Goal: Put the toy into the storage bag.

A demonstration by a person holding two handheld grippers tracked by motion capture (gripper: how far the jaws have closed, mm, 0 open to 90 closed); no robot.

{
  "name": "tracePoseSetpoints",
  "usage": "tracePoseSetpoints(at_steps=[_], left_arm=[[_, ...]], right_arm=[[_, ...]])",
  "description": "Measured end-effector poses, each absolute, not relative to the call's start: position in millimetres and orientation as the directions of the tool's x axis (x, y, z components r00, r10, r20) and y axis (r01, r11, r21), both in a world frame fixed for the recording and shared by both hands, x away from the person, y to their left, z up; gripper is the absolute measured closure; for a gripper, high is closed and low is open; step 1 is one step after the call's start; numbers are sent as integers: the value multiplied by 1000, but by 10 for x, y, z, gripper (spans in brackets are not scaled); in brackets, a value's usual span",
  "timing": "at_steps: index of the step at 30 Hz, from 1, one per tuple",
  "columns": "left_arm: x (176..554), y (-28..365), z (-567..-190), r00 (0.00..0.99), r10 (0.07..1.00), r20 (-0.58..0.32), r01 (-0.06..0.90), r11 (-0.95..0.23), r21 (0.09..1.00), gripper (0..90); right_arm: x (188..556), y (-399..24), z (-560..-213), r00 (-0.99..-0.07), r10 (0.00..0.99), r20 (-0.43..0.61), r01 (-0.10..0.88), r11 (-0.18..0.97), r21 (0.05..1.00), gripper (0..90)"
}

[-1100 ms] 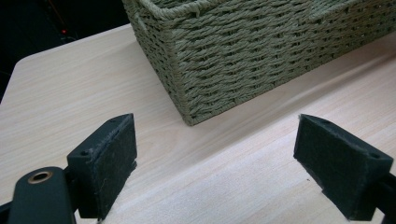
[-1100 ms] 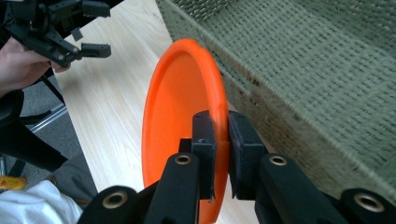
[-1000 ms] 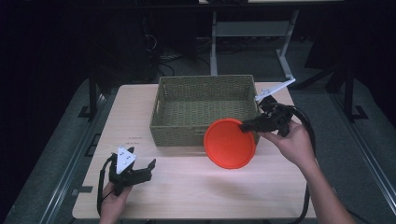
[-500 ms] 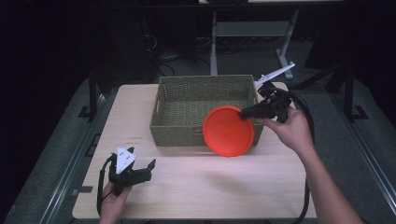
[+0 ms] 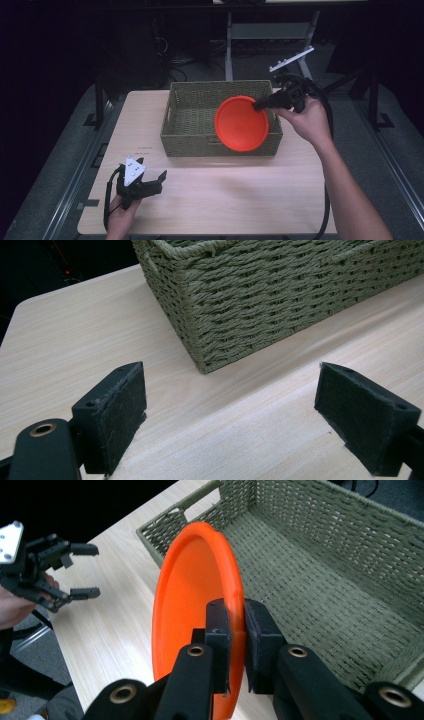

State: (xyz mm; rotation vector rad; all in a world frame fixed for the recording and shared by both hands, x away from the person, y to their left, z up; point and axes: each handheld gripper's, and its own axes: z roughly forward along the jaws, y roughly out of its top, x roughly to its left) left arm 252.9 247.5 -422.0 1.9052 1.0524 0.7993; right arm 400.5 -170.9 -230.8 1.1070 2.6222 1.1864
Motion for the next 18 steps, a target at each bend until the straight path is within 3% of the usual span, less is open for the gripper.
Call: tracePoseSetpoints(at_steps=[18], left_arm=[[2525,2468,-4225,457,879,135,371,-327,869,128]], right_arm=[[4427,-1655,-2377,-699,650,297,640,385,664,819]])
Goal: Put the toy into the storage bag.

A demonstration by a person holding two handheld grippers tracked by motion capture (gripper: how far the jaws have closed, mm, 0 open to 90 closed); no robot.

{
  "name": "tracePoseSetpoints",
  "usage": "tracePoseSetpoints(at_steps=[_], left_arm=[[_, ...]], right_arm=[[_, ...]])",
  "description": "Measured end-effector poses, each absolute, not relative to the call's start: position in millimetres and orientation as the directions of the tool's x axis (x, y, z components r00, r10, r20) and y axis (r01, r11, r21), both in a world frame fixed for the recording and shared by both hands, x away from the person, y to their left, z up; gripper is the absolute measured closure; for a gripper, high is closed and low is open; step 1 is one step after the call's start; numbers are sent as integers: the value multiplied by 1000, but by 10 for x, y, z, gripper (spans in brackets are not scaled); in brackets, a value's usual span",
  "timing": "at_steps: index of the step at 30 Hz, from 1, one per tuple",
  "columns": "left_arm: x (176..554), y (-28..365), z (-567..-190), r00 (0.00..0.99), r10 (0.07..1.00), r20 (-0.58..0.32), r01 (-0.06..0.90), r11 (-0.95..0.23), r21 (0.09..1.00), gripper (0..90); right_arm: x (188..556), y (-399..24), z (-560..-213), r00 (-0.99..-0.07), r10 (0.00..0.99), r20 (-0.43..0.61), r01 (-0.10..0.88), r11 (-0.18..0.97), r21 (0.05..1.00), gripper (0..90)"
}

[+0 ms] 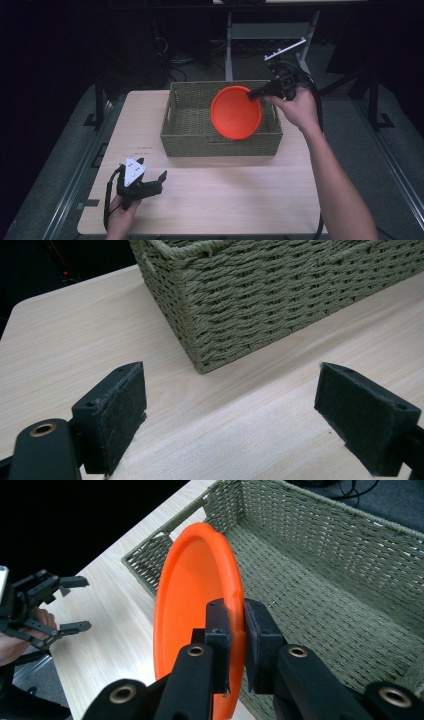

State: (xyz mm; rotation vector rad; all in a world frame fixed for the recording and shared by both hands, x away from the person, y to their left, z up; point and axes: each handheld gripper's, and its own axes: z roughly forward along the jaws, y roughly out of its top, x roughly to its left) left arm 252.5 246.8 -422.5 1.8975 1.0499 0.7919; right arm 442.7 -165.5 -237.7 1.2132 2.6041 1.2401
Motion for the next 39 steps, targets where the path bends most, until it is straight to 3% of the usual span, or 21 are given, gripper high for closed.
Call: tracePoseSetpoints(at_steps=[39], left_arm=[[2516,2468,-4219,464,875,138,374,-335,865,128]], right_arm=[[4812,-1746,-2601,-589,719,369,720,260,643,817]])
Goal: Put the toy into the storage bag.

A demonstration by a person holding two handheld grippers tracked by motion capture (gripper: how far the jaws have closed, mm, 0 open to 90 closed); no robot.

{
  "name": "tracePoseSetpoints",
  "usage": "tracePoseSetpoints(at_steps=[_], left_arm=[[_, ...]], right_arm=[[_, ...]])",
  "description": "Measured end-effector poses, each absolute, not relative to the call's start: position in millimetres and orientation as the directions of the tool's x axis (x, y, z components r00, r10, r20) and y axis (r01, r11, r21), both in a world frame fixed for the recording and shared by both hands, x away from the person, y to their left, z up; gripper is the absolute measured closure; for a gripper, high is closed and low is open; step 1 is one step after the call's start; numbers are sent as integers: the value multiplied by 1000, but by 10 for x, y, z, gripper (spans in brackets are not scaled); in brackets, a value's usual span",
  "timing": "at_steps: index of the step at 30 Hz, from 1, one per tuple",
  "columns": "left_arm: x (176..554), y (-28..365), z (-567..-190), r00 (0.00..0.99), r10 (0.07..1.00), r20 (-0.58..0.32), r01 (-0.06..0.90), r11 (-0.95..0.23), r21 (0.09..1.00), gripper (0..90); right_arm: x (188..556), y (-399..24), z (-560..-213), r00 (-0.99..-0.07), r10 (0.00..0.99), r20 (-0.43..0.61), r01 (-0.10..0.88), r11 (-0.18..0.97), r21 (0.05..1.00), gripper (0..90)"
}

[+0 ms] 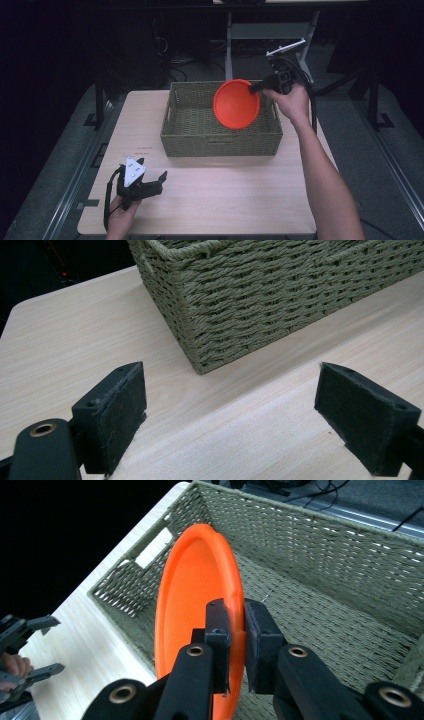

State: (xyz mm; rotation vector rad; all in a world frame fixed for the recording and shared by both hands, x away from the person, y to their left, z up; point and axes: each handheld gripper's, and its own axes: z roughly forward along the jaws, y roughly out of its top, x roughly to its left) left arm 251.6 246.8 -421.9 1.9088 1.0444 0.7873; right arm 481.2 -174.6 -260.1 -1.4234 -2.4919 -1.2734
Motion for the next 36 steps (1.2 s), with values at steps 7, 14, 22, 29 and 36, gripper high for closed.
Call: tracePoseSetpoints(at_steps=[7,14,22,29,36], left_arm=[[2522,2469,-4227,462,876,137,369,-330,869,127],[2523,2472,-4226,464,875,141,370,-336,866,127],[2525,2477,-4226,461,876,140,374,-335,865,127],[2524,2471,-4228,464,875,140,375,-337,864,128],[2523,2465,-4230,463,876,135,376,-332,865,127]], right_arm=[[4856,-1745,-2679,-571,737,361,729,254,636,817],[4898,-1784,-2807,-545,751,374,746,230,625,817],[4946,-1847,-2953,-513,758,401,766,194,613,816],[4992,-1855,-3090,-496,759,421,778,174,604,816],[5024,-1786,-3165,-491,764,419,781,174,599,815]])
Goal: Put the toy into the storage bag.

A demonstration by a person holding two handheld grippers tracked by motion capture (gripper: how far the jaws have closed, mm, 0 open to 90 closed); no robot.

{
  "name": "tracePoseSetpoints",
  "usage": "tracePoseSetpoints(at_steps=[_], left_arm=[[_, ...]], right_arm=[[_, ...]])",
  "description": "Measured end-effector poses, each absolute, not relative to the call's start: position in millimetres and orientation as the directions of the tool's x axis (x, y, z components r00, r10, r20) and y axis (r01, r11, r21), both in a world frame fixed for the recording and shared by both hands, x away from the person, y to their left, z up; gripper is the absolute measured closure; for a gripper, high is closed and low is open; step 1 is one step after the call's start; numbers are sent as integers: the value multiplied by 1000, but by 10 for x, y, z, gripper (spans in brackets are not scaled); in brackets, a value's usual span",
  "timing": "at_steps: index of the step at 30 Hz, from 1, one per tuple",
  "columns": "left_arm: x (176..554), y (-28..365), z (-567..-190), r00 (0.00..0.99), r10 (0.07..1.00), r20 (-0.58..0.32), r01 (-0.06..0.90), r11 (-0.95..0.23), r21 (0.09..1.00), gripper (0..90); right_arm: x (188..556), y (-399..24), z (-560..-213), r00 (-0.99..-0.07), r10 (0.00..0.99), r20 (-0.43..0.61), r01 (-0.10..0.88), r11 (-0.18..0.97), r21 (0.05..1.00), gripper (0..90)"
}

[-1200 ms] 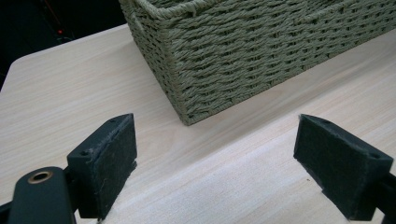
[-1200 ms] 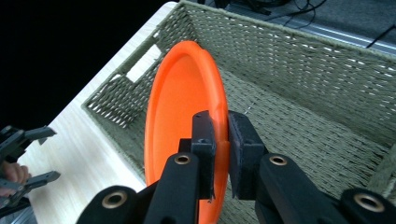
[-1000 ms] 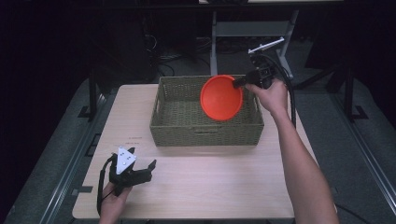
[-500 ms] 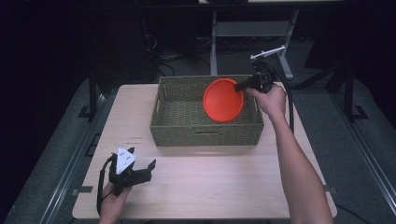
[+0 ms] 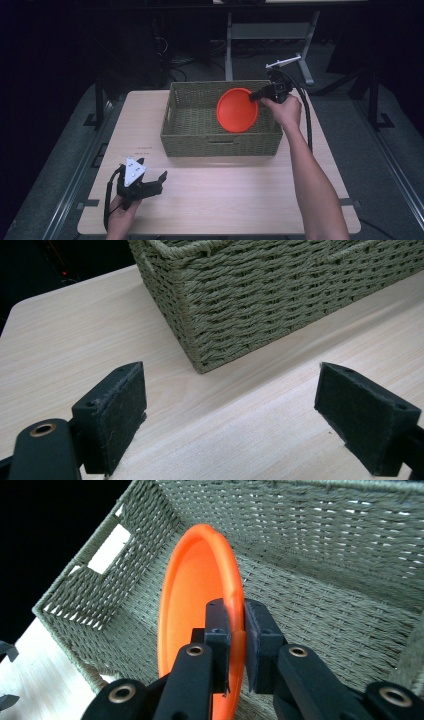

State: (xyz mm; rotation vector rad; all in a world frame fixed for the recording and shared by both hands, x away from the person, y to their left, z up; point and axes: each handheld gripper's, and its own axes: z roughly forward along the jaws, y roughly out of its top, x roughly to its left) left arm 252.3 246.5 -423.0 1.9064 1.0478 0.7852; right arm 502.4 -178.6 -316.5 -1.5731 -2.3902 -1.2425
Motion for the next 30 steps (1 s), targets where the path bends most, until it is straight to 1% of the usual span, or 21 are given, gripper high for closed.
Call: tracePoseSetpoints(at_steps=[10,14,23,30], left_arm=[[2521,2466,-4227,465,875,139,376,-336,863,128],[2517,2465,-4221,466,874,139,374,-337,864,127],[2519,2473,-4223,463,876,136,375,-333,865,128],[2517,2466,-4222,465,875,137,376,-335,864,128]], right_arm=[[5042,-1721,-3338,-479,778,407,803,199,562,813],[5051,-1713,-3378,-469,778,418,808,187,559,813],[5084,-1587,-3523,-473,803,363,818,246,520,805],[5087,-1569,-3611,-459,815,353,834,258,488,799]])
